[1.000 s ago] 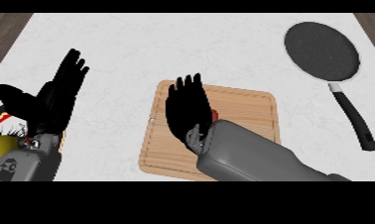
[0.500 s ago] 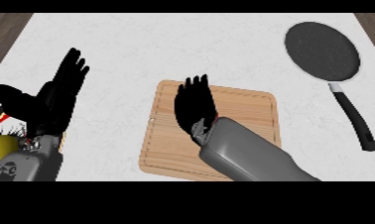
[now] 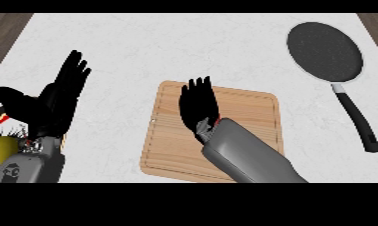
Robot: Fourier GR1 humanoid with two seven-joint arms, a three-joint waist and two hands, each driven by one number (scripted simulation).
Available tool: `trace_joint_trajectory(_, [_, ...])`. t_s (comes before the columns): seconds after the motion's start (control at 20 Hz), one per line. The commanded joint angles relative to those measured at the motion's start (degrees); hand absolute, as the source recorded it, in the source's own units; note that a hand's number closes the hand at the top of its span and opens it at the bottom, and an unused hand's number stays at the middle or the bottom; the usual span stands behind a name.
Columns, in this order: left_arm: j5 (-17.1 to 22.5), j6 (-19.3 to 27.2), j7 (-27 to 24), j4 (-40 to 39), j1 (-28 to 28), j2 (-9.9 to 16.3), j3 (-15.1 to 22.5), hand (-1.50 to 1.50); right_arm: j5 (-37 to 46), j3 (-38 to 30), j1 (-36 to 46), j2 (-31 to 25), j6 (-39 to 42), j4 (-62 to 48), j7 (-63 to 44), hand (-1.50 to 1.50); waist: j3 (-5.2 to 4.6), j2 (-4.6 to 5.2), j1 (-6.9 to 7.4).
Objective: Pick the bell pepper from the cutting board and place it in the pan
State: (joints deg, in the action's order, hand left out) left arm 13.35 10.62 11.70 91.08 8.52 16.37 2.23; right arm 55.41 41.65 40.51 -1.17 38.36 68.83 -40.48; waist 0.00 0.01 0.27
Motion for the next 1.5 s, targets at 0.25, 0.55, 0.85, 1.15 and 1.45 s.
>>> trace_joint_trajectory(0.25, [-1.51, -1.15, -2.15, -1.48, -0.50, -2.22, -1.36, 0.00, 4.19, 0.62, -1.57, -3.19, -6.39, -4.49, 13.79, 1.50, 0.00, 0.05, -0.04])
trace_joint_trajectory(0.55, [-1.80, -3.54, 0.94, 1.19, -1.00, -0.69, -3.08, 0.00, 7.74, -2.39, 0.01, 0.83, -9.91, -10.43, 16.84, 1.50, 0.01, -0.01, 0.08])
trace_joint_trajectory(0.85, [-2.83, -3.12, 0.97, 1.33, -1.82, -2.51, -3.20, 0.00, 6.65, -2.41, -1.73, 1.14, -13.93, -8.59, 15.40, 1.50, 0.01, -0.03, 0.13])
trace_joint_trajectory(1.15, [-2.54, -1.87, 2.18, -0.86, 2.08, -2.30, -4.29, 0.00, -0.50, -19.03, -3.78, -3.01, -19.54, -1.86, 9.90, 1.50, 0.07, -0.12, -1.52])
trace_joint_trajectory(1.45, [-2.63, -2.50, 3.82, 1.84, 0.01, -2.44, -3.29, 0.00, 4.83, -22.46, 0.86, -9.72, -23.77, 6.96, 7.28, 1.50, 0.01, -0.39, -0.89])
